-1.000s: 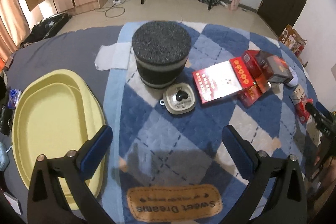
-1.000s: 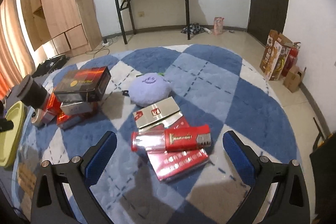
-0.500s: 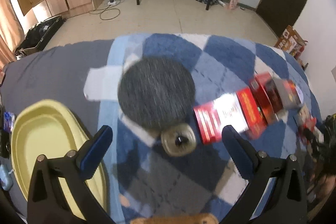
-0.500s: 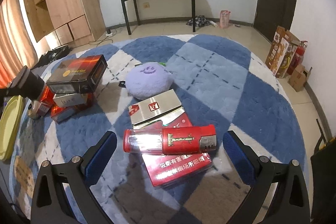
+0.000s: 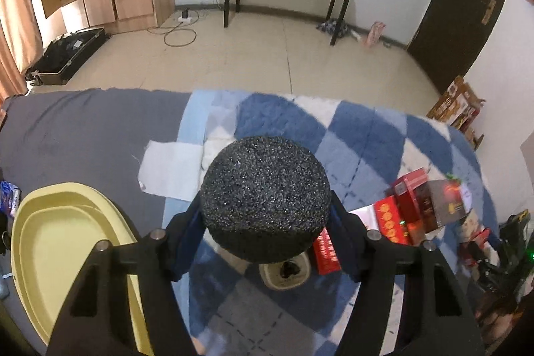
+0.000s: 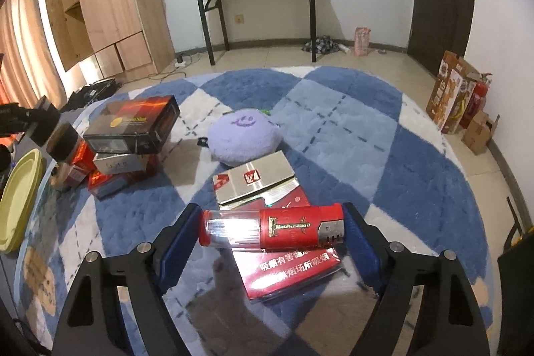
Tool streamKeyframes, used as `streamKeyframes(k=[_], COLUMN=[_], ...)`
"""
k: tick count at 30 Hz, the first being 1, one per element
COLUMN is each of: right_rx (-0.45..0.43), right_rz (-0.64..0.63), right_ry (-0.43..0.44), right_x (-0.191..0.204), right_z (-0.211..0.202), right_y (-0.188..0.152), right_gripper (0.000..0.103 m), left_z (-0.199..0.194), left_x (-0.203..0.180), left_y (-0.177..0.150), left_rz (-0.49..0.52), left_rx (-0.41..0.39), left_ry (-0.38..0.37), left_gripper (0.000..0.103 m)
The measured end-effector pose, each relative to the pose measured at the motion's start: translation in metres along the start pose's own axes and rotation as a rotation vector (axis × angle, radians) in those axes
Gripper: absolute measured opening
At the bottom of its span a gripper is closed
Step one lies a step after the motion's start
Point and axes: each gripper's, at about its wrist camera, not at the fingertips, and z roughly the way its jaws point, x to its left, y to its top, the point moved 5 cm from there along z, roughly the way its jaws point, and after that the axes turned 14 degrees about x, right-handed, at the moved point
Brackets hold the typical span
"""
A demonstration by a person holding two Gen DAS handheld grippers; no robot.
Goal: Organize rigid objects
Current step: 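Grasp the black foam cylinder with the left tool while the right tool grasps the red lighter, then drop the red lighter into the yellow tub with the right tool while the left tool places the foam cylinder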
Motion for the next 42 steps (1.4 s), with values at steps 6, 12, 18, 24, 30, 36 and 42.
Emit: streamKeyframes(k=[6, 12, 18, 24, 30, 36, 42], right_rx=[-0.088, -0.179, -0.238, -0.071, 0.096, 0.170, 0.173], right_rz=[-0.032, -0.199, -0.475, -0.649, -0.770, -0.768, -0.786], right_ry=[-0.040, 0.044, 0.299, 0.448, 0.384, 0.337, 0.289], right_x=[0.006, 0.084, 0.262, 0.421, 0.488, 0.509, 0.533], right_z=[-0.039, -0.100, -0.149, -0.080, -0.003, 0.038, 0.044], right_y=[0.007, 0.020, 0.017, -0.030, -0.072, -0.072, -0.081], right_gripper=[0.083, 0.083, 0.083, 0.083, 0.082, 0.083, 0.091], left_z=[-0.059, -0.112, -0.105, -0.040, -0.003, 0.018, 0.014], left_x=[0.012, 0.087, 0.181, 0.248, 0.274, 0.276, 0.276], left_y=[-0.003, -0.017, -0.054, -0.090, -0.090, -0.088, -0.085], left_rz=[0.009, -0.030, -0.112, -0.245, -0.297, -0.308, -0.315], left_rx=[-0.076, -0.115, -0.025, 0.046, 0.059, 0.084, 0.078], left_ry=[-0.038, 0.039, 0.098, 0.074, 0.079, 0.048, 0.081], left_gripper=[0.068, 0.068, 0.068, 0.068, 0.068, 0.069, 0.079])
